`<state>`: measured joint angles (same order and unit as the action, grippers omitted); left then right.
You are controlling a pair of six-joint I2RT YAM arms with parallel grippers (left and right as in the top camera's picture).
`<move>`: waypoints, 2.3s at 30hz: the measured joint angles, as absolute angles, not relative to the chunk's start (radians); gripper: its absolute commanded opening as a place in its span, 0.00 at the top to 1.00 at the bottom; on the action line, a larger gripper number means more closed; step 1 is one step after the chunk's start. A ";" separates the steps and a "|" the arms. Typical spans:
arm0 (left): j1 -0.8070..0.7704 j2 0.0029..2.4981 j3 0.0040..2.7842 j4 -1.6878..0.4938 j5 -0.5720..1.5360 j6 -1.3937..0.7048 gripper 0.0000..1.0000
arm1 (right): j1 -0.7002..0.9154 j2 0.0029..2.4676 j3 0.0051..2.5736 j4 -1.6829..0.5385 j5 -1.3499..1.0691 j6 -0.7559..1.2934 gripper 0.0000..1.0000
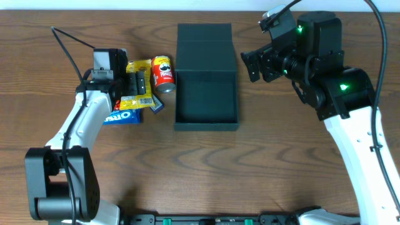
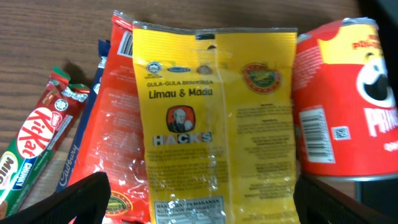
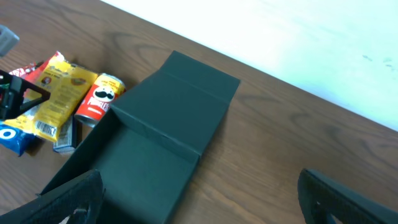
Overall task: Pack container
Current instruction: 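Reach left gripper to the yellow Hacks bag and grasp it, then carry the yellow bag with left gripper into the black box and release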
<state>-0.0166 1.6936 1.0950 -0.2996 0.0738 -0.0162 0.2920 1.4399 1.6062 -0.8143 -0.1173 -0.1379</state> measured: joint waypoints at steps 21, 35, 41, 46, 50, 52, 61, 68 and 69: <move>-0.096 1.794 1.095 -0.272 -0.065 0.003 0.00 | 0.292 1.441 1.606 -0.807 -0.120 -0.136 0.01; -0.095 1.829 1.114 -0.282 -0.088 -0.020 0.58 | 0.292 1.442 1.606 -0.795 -0.120 -0.136 0.01; -0.095 1.836 1.191 -0.361 -0.087 -0.032 0.72 | 0.292 1.442 1.606 -0.786 -0.120 -0.136 0.01; -0.095 1.843 1.265 -0.414 -0.090 -0.033 0.78 | 0.292 1.442 1.606 -0.785 -0.120 -0.136 0.01; -0.095 1.842 1.327 -0.481 -0.091 -0.034 0.83 | 0.292 1.442 1.606 -0.784 -0.111 -0.136 0.01; -0.095 1.842 1.369 -0.530 -0.093 -0.038 0.85 | 0.290 1.442 1.606 -0.784 -0.104 -0.135 0.01; -0.110 1.842 1.504 -0.622 -0.101 -0.090 0.85 | 0.197 1.443 1.606 -0.781 -0.095 -0.119 0.01; -0.261 1.842 1.511 -0.650 -0.109 -0.149 0.84 | 0.093 1.443 1.606 -0.781 -0.092 -0.116 0.01; -0.291 1.842 1.511 -0.651 -0.109 -0.161 0.84 | 0.080 1.443 1.606 -0.781 -0.092 -0.116 0.01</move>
<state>-0.2909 1.8423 1.5112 -0.6514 -0.1085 -0.1608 0.0795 1.4425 1.6062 -0.7811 -0.0917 -0.1158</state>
